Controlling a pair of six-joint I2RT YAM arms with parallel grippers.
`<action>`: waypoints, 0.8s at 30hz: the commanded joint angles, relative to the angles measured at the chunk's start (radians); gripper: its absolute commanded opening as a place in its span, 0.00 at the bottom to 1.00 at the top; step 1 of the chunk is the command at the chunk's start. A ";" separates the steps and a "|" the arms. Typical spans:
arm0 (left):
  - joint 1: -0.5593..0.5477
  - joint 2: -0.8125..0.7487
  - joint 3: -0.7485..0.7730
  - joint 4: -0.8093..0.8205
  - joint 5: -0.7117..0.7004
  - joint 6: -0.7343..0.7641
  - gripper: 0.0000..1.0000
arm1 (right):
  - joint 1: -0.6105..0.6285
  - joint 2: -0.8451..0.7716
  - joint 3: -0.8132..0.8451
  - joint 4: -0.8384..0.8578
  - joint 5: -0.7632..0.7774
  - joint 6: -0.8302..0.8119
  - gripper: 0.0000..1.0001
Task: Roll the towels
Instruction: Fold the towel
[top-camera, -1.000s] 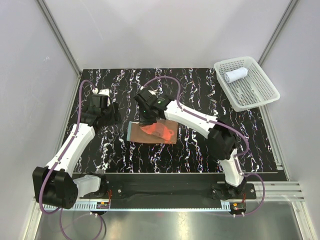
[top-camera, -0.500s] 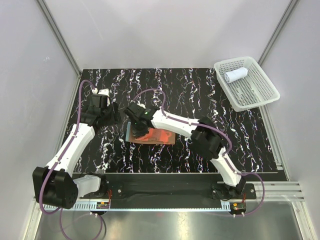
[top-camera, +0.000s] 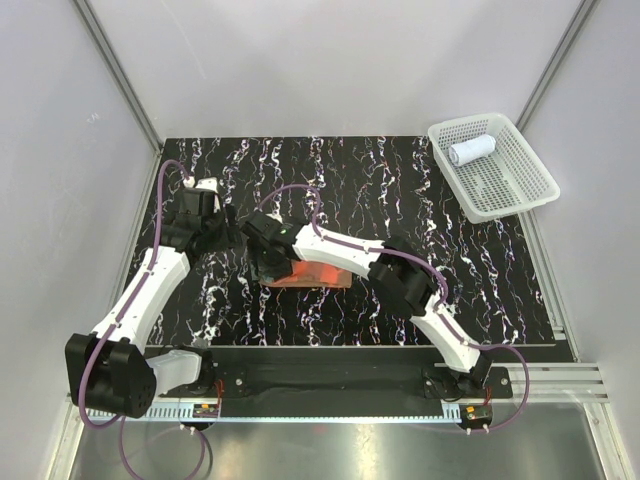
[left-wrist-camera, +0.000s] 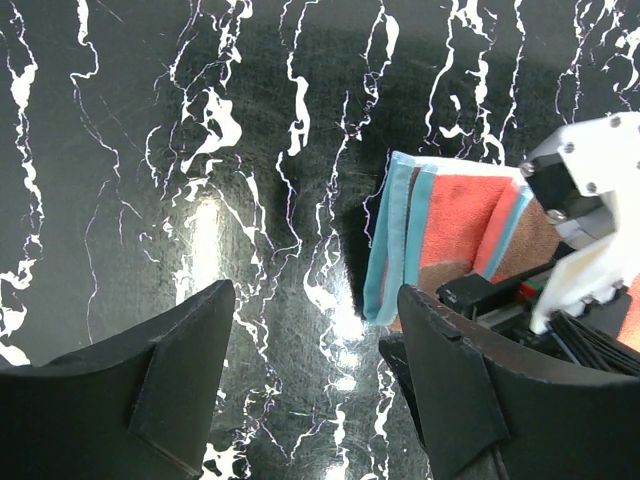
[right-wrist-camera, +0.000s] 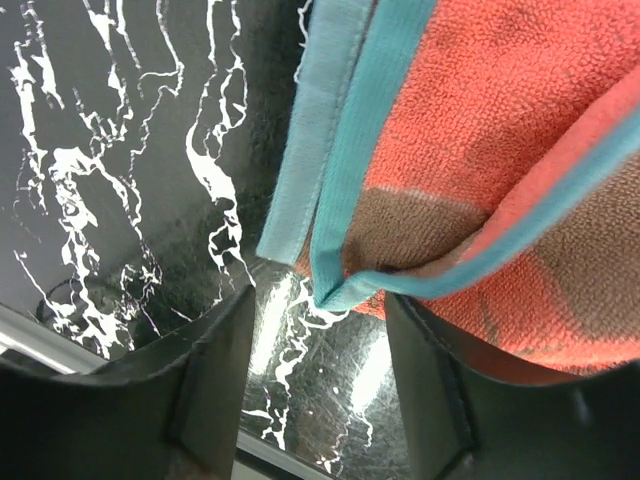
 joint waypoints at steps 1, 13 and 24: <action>0.005 -0.010 -0.003 0.012 -0.029 -0.004 0.71 | 0.009 -0.111 0.032 -0.002 0.028 -0.027 0.62; 0.005 -0.010 -0.008 0.036 0.002 0.008 0.72 | -0.017 -0.453 -0.231 -0.032 0.145 -0.043 0.71; -0.033 0.049 -0.014 0.096 0.217 0.034 0.68 | -0.229 -0.661 -0.700 0.047 0.123 0.020 0.64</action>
